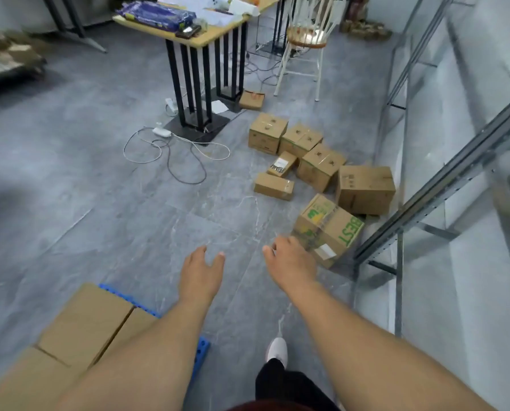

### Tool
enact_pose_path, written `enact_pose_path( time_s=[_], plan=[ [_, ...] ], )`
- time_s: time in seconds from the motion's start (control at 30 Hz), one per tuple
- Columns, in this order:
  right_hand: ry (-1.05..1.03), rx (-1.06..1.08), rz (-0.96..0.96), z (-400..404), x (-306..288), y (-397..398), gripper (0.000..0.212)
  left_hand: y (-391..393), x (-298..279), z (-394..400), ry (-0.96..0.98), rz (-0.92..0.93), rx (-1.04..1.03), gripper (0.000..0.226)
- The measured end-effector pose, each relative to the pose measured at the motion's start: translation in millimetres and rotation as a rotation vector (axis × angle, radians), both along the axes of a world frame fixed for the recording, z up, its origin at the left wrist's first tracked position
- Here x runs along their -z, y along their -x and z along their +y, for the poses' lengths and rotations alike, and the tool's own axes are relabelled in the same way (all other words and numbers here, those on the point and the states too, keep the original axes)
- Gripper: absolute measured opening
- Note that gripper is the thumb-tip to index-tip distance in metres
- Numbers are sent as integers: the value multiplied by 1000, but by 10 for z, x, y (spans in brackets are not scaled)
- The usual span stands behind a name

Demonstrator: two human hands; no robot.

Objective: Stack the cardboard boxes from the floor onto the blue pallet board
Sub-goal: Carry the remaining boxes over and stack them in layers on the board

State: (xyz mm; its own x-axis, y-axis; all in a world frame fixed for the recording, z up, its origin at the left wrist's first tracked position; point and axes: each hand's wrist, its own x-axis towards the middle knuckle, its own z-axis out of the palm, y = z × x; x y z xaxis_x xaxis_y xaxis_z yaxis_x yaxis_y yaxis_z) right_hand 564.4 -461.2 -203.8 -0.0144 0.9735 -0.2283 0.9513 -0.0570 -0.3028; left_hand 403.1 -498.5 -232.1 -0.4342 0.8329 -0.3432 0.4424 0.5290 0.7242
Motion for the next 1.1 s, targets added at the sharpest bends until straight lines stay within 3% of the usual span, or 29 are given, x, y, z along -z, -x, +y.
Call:
enact_pose_path(
  time_s=[0.23, 0.43, 0.73, 1.1],
  plan=[
    [-32, 15, 4, 1140, -164, -601, 32, -644, -201, 1250, -68, 19, 56, 66],
    [-11, 12, 64, 1826, -89, -626, 36, -758, -248, 1945, -80, 20, 36, 72],
    [20, -17, 56, 3077, 36, -311, 42, -397, -65, 3118, -28, -34, -9, 74],
    [-23, 128, 44, 5236, -111, 668, 39, 724, -111, 5505, 27, 196, 196, 59]
  ],
)
